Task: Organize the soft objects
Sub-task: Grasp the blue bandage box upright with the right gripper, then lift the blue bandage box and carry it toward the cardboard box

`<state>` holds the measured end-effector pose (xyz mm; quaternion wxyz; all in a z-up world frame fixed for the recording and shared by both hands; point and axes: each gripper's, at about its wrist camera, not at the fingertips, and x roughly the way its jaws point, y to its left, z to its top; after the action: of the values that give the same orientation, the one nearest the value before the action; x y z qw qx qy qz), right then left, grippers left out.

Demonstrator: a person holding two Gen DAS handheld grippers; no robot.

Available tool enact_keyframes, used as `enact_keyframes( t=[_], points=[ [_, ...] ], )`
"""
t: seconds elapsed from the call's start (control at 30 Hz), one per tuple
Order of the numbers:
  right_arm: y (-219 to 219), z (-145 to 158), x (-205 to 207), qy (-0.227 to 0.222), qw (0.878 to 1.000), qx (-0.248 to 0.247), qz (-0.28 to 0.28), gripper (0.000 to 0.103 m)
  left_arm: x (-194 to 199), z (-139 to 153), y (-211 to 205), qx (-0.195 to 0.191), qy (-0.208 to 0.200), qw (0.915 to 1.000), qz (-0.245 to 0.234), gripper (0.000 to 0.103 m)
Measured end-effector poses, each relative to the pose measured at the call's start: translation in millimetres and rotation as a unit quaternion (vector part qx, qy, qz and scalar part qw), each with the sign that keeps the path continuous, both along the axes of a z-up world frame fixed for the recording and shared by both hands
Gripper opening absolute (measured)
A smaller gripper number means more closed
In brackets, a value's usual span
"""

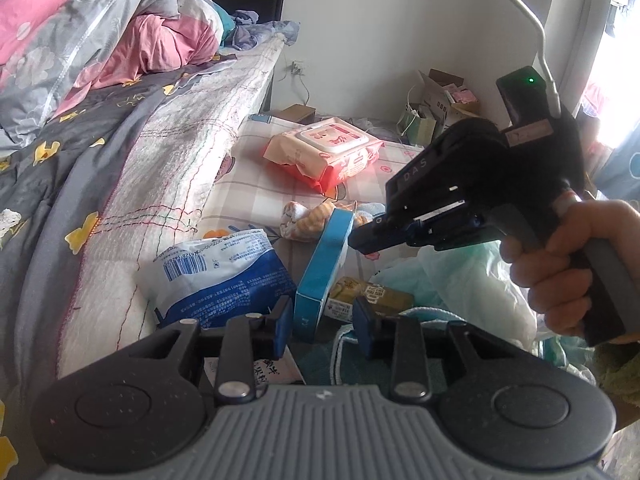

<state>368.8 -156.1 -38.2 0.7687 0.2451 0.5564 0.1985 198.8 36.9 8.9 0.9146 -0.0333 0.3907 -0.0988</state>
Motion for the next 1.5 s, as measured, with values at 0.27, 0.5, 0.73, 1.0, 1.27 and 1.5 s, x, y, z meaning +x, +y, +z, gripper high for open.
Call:
enact_keyframes(
  t=[0.27,0.5,0.73,1.0,1.27,1.5],
  points=[
    [-18,-9,-7,0.031,0.999,0.022,-0.016,0.011,24,-7,-9,0.020,0.000,0.9998,-0.006,0.044],
    [9,-1,8,0.030,1.000,0.004,0.002,0.048,59,-20,-8,0.017,0.027,0.9995,0.000,0.043],
    [22,-27,24,0.056,0.998,-0.008,-0.004,0.040,65,-29,-10,-0.005,0.044,0.9990,-0.006,0.024],
    [4,-12,16,0.019,0.999,0.027,-0.014,0.027,46,-5,-3,-0.051,0.030,0.9981,-0.020,0.041],
    [-34,24,-8,-0.007,0.993,0.118,0.019,0.018,8,30,0,-0.074,0.004,0.9959,-0.052,0.073],
    [-78,48,-56,-0.015,0.984,0.162,0.069,0.018,-21,40,-22,-0.092,-0.001,0.9902,-0.106,0.094]
  ],
)
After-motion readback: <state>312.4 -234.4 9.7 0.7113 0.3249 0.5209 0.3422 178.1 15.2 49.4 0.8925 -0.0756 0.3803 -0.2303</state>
